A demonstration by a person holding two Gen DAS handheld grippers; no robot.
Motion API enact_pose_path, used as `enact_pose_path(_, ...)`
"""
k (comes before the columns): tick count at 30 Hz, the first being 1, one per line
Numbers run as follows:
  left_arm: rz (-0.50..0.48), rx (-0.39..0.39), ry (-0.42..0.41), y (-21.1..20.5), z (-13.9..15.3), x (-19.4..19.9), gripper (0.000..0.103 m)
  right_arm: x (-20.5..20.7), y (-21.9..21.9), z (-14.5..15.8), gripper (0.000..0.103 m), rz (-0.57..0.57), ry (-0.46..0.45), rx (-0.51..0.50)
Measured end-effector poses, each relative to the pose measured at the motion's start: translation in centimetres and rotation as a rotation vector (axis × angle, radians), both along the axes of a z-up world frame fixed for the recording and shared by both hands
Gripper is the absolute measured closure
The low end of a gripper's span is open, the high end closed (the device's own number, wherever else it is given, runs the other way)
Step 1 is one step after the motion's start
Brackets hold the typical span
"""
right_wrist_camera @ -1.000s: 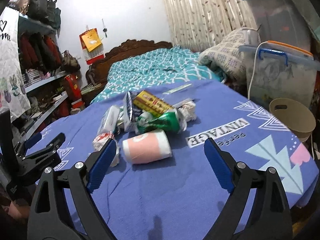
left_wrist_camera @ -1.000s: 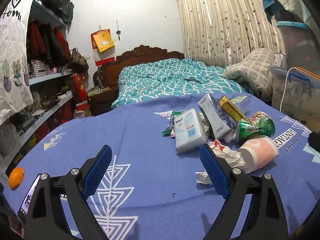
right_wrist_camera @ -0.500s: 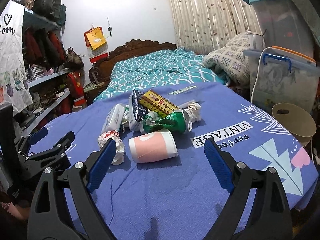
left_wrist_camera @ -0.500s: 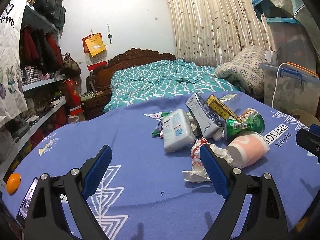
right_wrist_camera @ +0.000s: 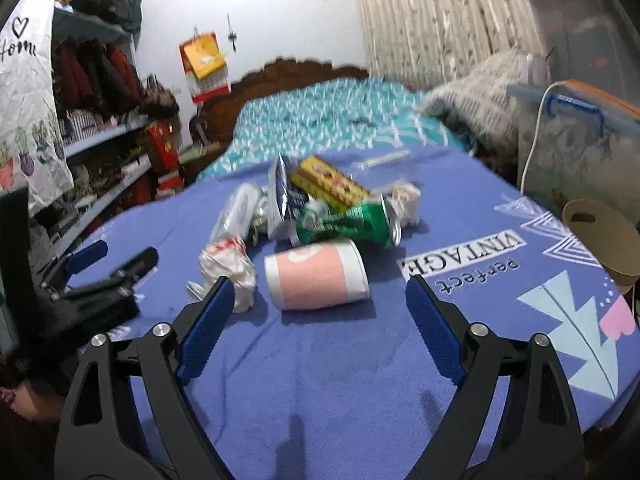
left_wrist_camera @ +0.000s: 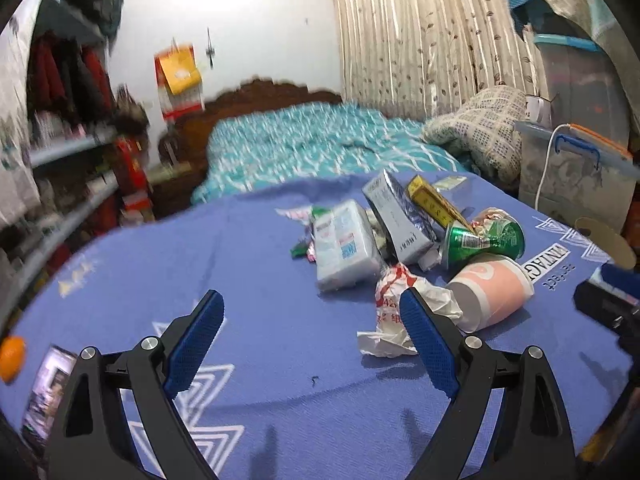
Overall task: Collect trash
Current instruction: 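Grasp the crumpled white paper with left gripper while right gripper grasps the pink paper cup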
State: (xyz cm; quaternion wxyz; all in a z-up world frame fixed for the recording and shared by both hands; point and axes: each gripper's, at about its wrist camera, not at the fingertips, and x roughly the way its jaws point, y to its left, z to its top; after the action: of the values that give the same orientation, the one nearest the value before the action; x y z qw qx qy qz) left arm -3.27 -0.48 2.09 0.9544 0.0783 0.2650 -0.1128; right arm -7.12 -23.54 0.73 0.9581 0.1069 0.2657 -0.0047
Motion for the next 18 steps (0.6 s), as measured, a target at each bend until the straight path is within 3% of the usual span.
enact_pose_path(5,-0.071,-0.136,0.252,0.4,-1.4,4.5,0.018,4.6,-2.9,-1.8,0.02,0.062,0.146,0.12)
enact_pose_path(10,-0.147,-0.153,0.332,-2.1,-1.9,6.8,0.017,8.8,-3.9,-3.9,0.016,0.135,0.263,0.202)
enact_pose_path(13,-0.187,-0.141,0.37,-4.2,-3.0,7.8,0.018,10.5,-3.6,-4.5,0.013,0.151,0.292,0.189)
enact_pose_path(14,-0.192,-0.126,0.38,-4.7,-3.4,8.1,0.033,10.9,-3.4,-4.7,0.012,0.17,0.302,0.195)
enact_pose_path(15,-0.22,-0.122,0.426,-5.2,-4.1,8.5,0.064,11.2,-3.1,-4.9,0.011,0.188,0.31,0.203)
enact_pose_path(17,-0.227,-0.145,0.427,-4.6,-4.2,8.6,0.067,11.2,-1.8,-5.1,0.012,0.228,0.319,0.184)
enact_pose_path(18,-0.248,-0.166,0.434,-3.9,-4.0,8.4,0.068,11.0,-1.1,-5.2,0.021,0.243,0.319,0.151)
